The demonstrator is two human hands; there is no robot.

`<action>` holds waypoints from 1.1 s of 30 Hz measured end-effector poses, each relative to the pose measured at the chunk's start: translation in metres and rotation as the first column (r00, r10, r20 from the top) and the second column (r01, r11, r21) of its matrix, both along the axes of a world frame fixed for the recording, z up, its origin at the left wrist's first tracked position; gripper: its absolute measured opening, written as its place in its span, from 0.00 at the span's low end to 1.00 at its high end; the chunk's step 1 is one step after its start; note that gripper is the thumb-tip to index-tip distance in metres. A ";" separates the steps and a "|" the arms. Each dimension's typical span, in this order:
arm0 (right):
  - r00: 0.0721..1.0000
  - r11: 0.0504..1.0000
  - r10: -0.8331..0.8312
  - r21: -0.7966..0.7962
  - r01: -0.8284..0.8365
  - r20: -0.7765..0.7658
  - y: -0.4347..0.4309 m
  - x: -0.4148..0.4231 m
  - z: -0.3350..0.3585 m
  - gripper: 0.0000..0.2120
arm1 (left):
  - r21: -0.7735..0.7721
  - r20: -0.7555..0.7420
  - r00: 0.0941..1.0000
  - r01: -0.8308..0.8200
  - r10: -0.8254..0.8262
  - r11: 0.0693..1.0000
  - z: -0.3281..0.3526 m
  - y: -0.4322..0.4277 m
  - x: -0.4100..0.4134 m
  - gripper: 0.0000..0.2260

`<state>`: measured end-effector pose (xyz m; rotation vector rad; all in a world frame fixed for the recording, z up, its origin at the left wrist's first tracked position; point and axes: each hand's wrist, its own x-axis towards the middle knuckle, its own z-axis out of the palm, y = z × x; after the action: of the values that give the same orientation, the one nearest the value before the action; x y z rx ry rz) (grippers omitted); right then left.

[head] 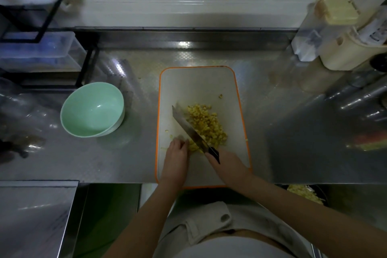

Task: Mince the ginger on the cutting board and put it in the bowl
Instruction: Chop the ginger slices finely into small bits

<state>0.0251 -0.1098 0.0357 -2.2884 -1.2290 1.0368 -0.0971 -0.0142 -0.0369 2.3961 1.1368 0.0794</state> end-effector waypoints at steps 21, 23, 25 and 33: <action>0.999 0.999 -0.034 0.027 0.035 -0.034 0.006 0.007 -0.013 0.14 | 0.066 0.039 0.999 -0.036 0.034 0.997 0.000 -0.001 0.003 0.18; 1.000 1.000 -0.008 0.021 0.008 -0.028 0.010 0.007 -0.013 0.14 | 0.083 0.049 0.999 -0.020 0.016 0.996 0.000 -0.001 0.003 0.19; 1.000 1.000 0.019 -0.009 -0.019 -0.003 0.010 0.006 -0.015 0.13 | 0.101 0.071 0.997 -0.006 -0.002 0.995 0.001 0.000 0.004 0.20; 1.000 0.992 -0.015 -0.122 0.014 -0.002 0.018 0.002 -0.034 0.15 | 0.126 0.079 0.997 -0.006 -0.004 0.992 -0.001 0.000 0.004 0.22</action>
<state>0.0273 -0.0914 0.0019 -2.3821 -1.1765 1.1381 -0.0933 -0.0138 -0.0382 2.4794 1.1268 0.2509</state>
